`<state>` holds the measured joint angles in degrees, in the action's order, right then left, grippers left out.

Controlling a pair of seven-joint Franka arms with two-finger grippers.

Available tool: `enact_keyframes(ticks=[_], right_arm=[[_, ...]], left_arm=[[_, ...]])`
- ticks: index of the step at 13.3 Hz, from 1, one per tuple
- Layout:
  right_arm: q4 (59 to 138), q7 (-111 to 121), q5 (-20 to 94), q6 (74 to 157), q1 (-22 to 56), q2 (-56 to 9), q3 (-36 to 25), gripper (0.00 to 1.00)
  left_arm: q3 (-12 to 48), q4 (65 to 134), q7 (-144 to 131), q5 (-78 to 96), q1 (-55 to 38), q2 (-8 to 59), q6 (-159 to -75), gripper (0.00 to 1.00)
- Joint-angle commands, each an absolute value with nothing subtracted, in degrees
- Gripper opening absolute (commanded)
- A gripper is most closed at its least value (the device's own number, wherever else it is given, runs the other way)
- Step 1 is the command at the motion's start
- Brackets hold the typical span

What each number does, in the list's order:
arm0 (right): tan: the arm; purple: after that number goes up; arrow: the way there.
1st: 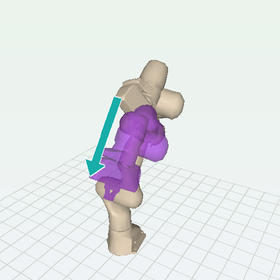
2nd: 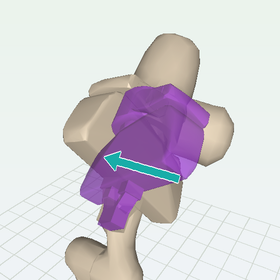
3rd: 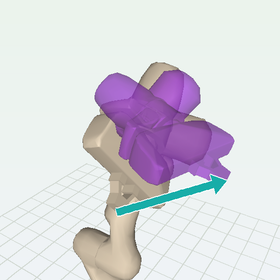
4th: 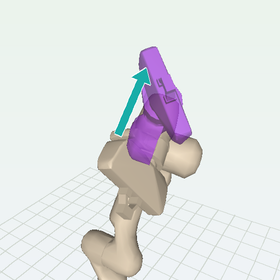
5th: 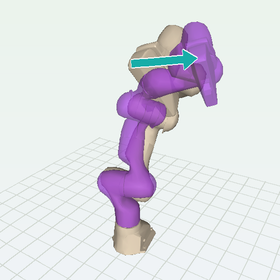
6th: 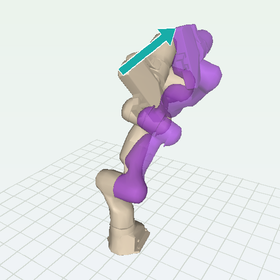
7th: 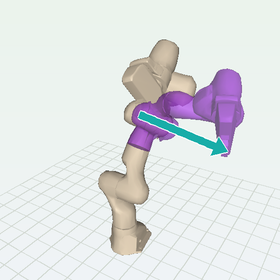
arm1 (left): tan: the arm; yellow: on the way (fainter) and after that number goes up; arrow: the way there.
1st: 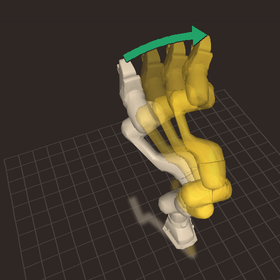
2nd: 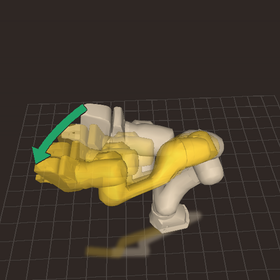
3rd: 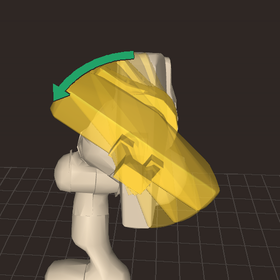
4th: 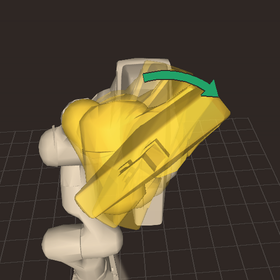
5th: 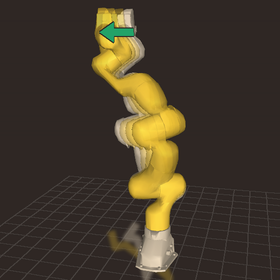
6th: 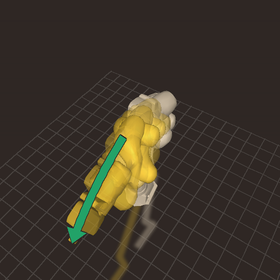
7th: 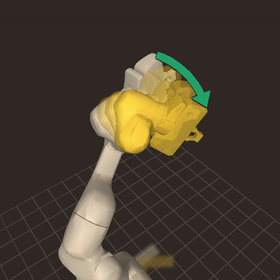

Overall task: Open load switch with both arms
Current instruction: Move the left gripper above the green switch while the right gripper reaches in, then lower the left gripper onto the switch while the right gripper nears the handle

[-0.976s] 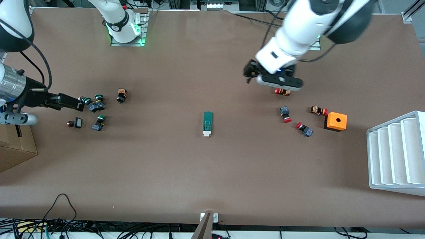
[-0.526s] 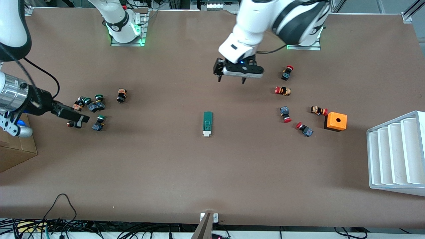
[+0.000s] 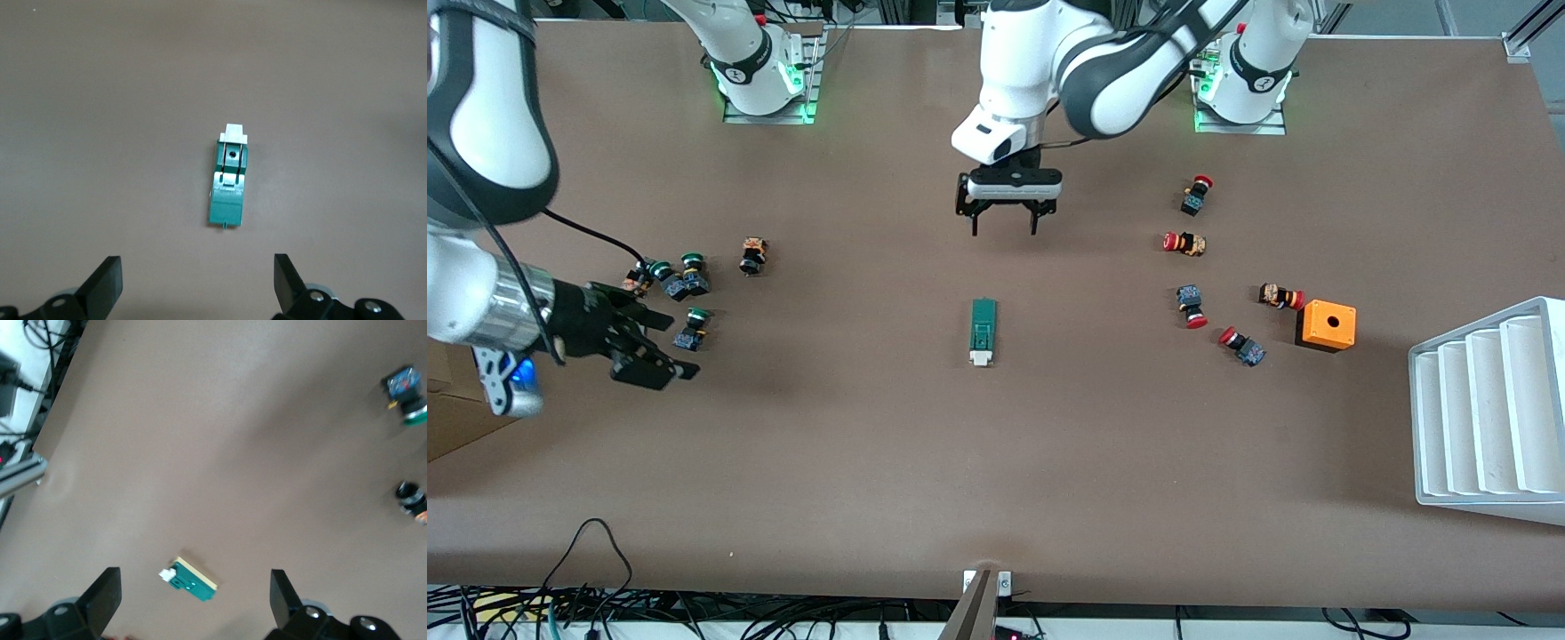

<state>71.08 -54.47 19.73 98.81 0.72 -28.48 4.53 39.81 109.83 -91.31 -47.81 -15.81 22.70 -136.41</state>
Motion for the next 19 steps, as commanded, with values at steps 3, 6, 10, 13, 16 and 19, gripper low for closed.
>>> enact_keyframes(ticks=[3, 6, 10, 13, 16, 19], right_arm=[[61.3, -70.0, 24.0, 97.4, 1.2, -37.9, 5.3, 0.99], [59.6, -78.8, 24.0, 98.2, 1.7, -41.8, 8.4, 0.99], [56.6, -84.5, 24.0, 98.2, 1.4, -47.9, 11.9, 0.99], [54.4, -86.2, 24.5, 99.1, 1.2, -51.9, 13.1, 0.98], [54.5, -90.3, 25.4, 103.7, 1.6, -54.0, 15.1, 0.98], [54.8, -93.2, 24.6, 106.3, 5.3, -54.8, 15.0, 0.98]], left_arm=[[39.7, 108.3, -112.6, -72.0, -18.3, 31.8, -137.1, 1.00], [39.6, 108.2, -126.3, -88.8, -18.8, 36.7, -136.5, 1.00], [39.0, 107.4, -133.1, -98.6, -19.9, 41.3, -133.1, 1.00], [38.0, 106.6, -138.3, -104.9, -21.0, 44.0, -130.7, 1.00], [33.4, 104.1, -141.1, -105.6, -27.4, 45.8, -127.1, 1.00], [24.6, 102.2, -146.1, -105.8, -37.0, 46.1, -127.1, 1.00]])
